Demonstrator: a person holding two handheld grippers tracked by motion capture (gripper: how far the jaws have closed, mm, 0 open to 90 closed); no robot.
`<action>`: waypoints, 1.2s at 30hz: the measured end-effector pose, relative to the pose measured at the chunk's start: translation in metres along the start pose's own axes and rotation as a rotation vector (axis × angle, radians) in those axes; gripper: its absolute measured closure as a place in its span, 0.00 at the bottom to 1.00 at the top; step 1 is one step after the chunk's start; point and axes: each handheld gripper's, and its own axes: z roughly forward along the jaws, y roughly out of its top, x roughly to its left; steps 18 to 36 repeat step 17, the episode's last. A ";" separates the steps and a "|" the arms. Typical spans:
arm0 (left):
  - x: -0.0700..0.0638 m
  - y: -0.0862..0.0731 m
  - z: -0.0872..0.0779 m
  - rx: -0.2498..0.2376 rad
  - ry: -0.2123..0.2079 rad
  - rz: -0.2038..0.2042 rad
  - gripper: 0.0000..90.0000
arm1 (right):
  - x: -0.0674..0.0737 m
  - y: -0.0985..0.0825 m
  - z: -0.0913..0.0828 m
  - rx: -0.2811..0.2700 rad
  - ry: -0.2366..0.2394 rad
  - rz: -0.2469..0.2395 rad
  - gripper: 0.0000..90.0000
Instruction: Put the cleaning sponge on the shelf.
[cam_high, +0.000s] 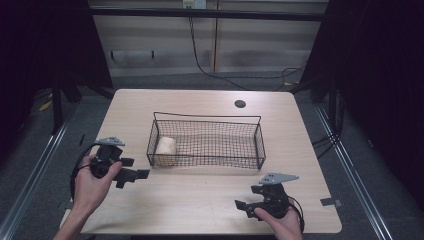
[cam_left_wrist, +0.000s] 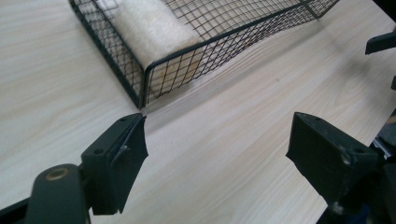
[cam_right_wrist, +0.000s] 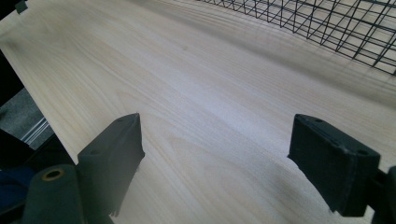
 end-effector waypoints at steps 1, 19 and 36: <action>0.002 -0.004 -0.002 -0.003 0.016 -0.018 0.22 | 0.000 0.000 0.000 0.001 0.001 0.000 0.19; 0.005 -0.072 0.010 -0.015 0.034 -0.112 0.22 | -0.002 -0.001 0.007 0.021 -0.030 0.011 0.18; 0.005 -0.072 0.010 -0.015 0.034 -0.112 0.22 | -0.002 -0.001 0.007 0.021 -0.030 0.011 0.18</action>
